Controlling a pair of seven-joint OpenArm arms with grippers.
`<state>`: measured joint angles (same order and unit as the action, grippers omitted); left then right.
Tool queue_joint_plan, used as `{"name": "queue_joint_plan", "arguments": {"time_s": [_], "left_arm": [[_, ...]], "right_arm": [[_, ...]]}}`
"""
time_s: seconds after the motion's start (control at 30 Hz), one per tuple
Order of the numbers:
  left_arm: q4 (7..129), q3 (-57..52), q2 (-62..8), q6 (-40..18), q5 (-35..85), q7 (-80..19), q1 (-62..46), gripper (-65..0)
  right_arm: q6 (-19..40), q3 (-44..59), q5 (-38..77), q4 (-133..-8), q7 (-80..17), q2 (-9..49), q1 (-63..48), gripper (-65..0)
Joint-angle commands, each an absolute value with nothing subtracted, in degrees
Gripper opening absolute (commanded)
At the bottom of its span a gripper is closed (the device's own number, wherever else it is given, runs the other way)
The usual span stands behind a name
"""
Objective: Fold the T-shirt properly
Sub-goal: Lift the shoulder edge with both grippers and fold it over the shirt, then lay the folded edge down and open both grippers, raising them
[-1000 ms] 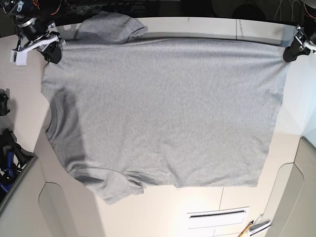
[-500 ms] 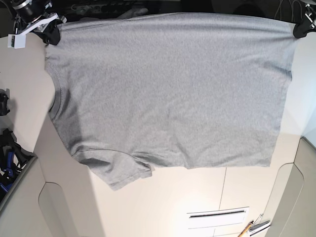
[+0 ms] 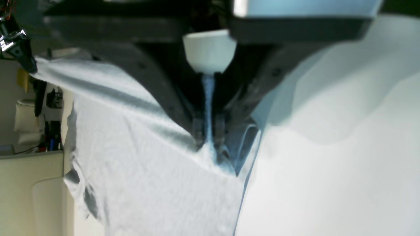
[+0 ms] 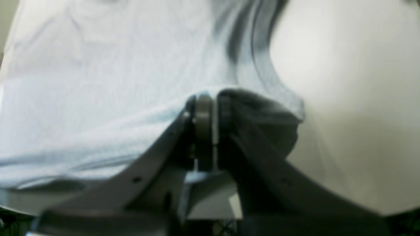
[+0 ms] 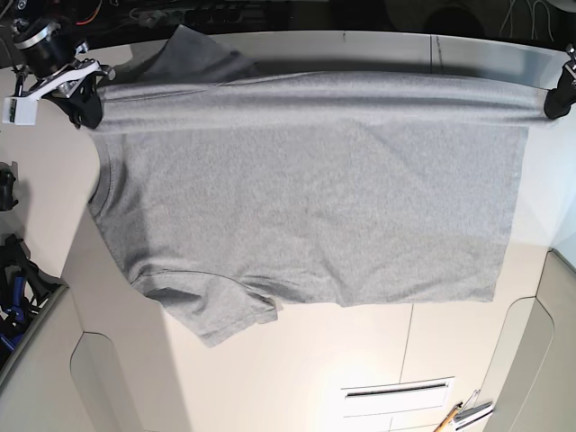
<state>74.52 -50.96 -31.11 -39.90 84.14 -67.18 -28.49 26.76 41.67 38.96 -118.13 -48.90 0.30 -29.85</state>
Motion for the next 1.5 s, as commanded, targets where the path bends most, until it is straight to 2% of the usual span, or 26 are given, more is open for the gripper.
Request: {"name": "queue_joint_plan", "arguments": {"time_s": [0.0, 0.17, 0.33, 0.53, 0.77, 1.0, 1.27, 1.47], "left_arm": [[75.16, -50.89, -32.56, -40.00, 85.00, -65.80, -28.32, -65.0], [75.16, -45.69, -32.56, -40.00, 85.00, -63.79, -26.26, -65.0], [75.16, -41.17, -32.56, -40.00, 79.37, -60.60, -23.18, -65.0], [75.16, -41.41, -34.79, -40.00, 78.35, -60.86, -21.04, -65.0], [75.16, -42.76, -38.65, -40.00, 82.02, -66.61, -21.32, -65.0], [75.16, -42.76, -39.35, -40.00, 81.23, -63.18, -20.91, -65.0], [75.16, -42.76, -39.38, -40.00, 77.03, -59.53, -20.78, -65.0], [75.16, -42.76, -39.35, -40.00, 74.06, -57.01, -20.78, -65.0]], "right_arm": [[26.39, 42.35, 38.41, -119.02, -46.94, 0.93, -29.08, -65.0], [26.37, 42.26, 36.80, -119.02, -46.94, 0.95, -25.78, -65.0], [26.35, 41.45, 35.42, -118.74, -46.78, 0.95, -24.82, -65.0], [26.33, 38.46, 31.18, -118.69, -46.74, 1.13, -24.47, -65.0], [26.30, 38.37, 31.05, -118.69, -47.94, 1.13, -24.49, -65.0], [26.33, 36.27, 32.14, -118.69, -48.45, 1.10, -24.45, -65.0], [23.35, 25.56, 19.33, -118.65, -44.99, 1.15, -22.87, -65.0], [20.73, 23.88, 15.18, -116.75, -44.34, 1.13, -19.97, -65.0]]}}
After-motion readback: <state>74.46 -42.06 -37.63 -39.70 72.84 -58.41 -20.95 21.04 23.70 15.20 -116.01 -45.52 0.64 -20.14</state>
